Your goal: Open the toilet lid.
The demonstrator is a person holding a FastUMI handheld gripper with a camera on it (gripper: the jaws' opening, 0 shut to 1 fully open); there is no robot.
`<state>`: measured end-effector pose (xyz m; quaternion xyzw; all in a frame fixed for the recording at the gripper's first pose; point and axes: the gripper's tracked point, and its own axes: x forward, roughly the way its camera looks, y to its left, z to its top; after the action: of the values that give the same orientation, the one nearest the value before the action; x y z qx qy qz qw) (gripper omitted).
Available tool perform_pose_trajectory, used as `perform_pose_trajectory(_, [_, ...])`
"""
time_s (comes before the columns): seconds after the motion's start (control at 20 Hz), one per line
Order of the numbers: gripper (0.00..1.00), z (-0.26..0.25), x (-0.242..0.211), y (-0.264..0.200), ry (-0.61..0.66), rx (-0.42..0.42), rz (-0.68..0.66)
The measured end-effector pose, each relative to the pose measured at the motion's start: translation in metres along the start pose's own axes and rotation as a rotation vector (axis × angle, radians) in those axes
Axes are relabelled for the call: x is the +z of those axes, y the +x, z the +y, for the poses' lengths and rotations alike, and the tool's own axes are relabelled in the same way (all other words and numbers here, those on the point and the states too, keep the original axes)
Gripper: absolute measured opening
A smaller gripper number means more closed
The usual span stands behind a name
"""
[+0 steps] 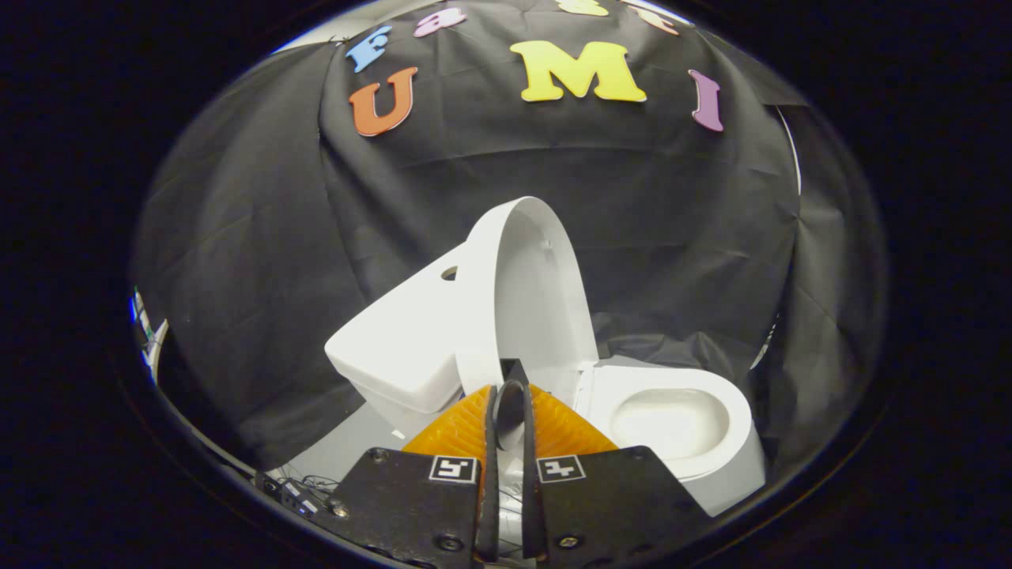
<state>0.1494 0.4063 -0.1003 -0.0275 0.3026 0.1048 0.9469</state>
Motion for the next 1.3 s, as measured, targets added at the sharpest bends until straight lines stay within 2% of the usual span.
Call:
perform_pose_trajectory(0.25, [0.14, -0.005, 0.0, -0.003, -0.023, -0.003, 0.0])
perform_pose_trajectory(0.3, [0.18, -0.005, 0.0, -0.003, -0.019, 0.004, 0.01])
perform_pose_trajectory(0.45, [0.31, -0.004, -0.004, -0.012, 0.022, 0.061, 0.047])
perform_pose_trajectory(0.55, [0.46, -0.015, 0.002, -0.021, 0.042, 0.064, 0.025])
perform_pose_trajectory(0.7, [0.64, -0.029, 0.006, -0.039, 0.036, 0.088, 0.003])
perform_pose_trajectory(0.9, [0.87, -0.057, 0.014, -0.068, 0.008, 0.08, -0.06])
perform_pose_trajectory(1.2, [0.89, -0.115, 0.025, -0.114, 0.015, 0.034, -0.16])
perform_pose_trajectory(1.3, [0.96, -0.134, 0.025, -0.127, 0.032, 0.013, -0.185])
